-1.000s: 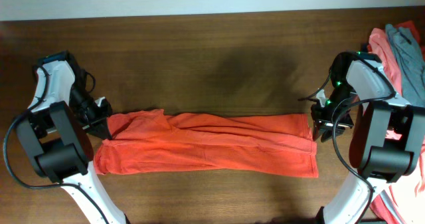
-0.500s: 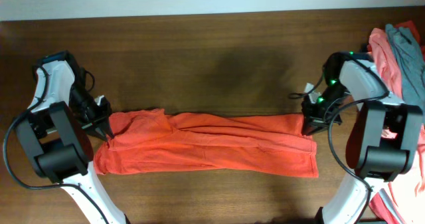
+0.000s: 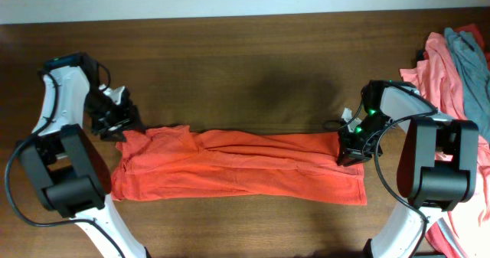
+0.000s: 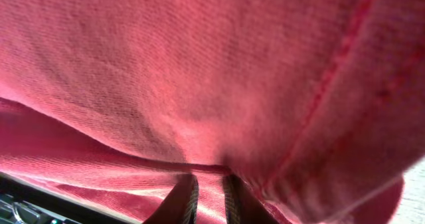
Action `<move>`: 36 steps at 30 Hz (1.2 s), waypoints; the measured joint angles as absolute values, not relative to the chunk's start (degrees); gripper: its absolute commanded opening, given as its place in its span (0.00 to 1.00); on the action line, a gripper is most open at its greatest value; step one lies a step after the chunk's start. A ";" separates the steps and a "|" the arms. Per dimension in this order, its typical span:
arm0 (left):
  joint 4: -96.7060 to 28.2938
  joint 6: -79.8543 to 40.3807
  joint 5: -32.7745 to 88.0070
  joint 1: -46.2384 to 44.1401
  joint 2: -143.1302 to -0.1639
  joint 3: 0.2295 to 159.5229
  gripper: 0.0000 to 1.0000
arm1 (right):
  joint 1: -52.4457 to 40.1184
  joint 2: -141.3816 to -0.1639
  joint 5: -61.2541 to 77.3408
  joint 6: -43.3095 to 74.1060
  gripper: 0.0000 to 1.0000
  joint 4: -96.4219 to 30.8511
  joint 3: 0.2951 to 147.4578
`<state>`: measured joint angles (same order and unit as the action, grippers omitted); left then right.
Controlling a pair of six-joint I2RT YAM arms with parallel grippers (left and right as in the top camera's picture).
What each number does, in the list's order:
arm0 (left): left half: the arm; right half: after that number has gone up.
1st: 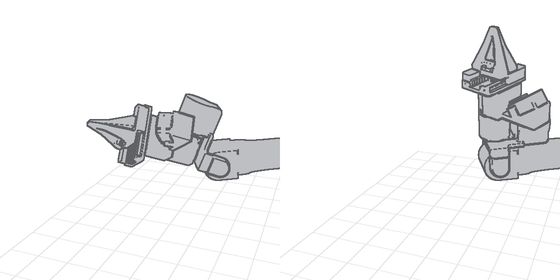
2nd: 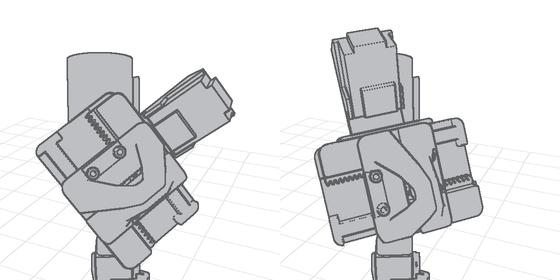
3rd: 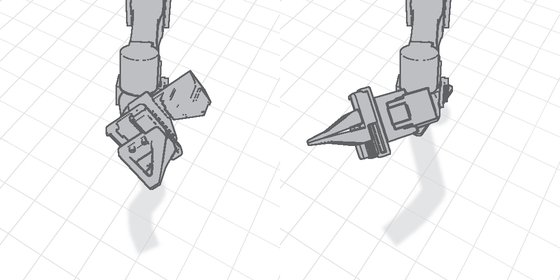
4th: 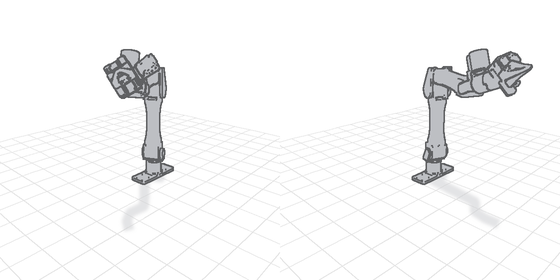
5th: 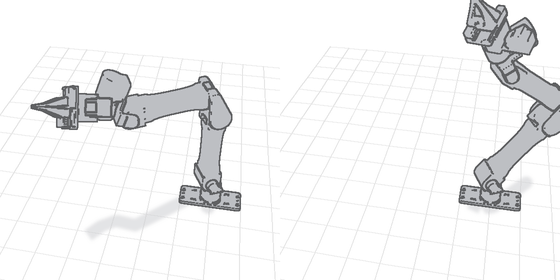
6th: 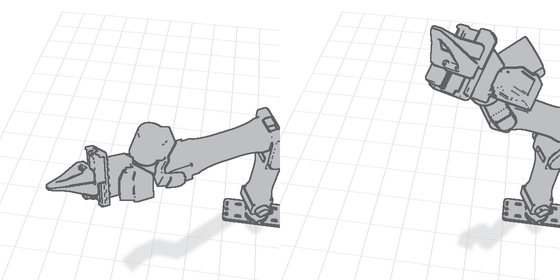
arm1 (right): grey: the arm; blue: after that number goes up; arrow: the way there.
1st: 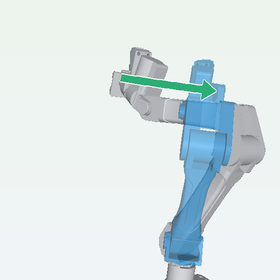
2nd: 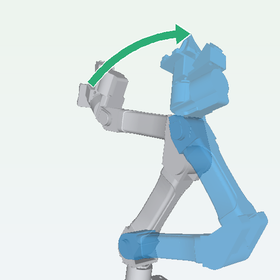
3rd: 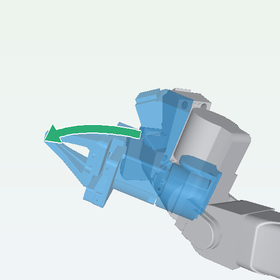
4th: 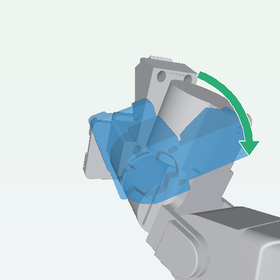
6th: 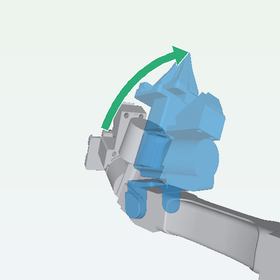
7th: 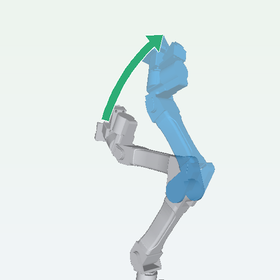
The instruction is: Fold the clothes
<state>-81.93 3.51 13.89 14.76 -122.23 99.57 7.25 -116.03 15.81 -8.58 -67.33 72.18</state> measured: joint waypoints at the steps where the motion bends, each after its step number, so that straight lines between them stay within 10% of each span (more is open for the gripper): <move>1: -80.42 3.68 14.33 13.85 -122.23 99.59 0.64 | 7.25 -116.03 15.84 -8.51 0.20 -67.29 72.16; 28: -72.42 3.90 12.27 -3.03 -126.17 99.53 0.67 | 7.25 -115.96 15.99 -7.73 0.21 -67.20 72.10; 36: -72.36 4.38 10.44 -3.53 -126.17 99.50 0.11 | 7.25 -115.96 15.99 -7.73 0.21 -67.24 72.10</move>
<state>-72.36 4.38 10.44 -3.53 -126.17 99.50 7.25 -115.96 15.99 -7.73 -67.24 72.10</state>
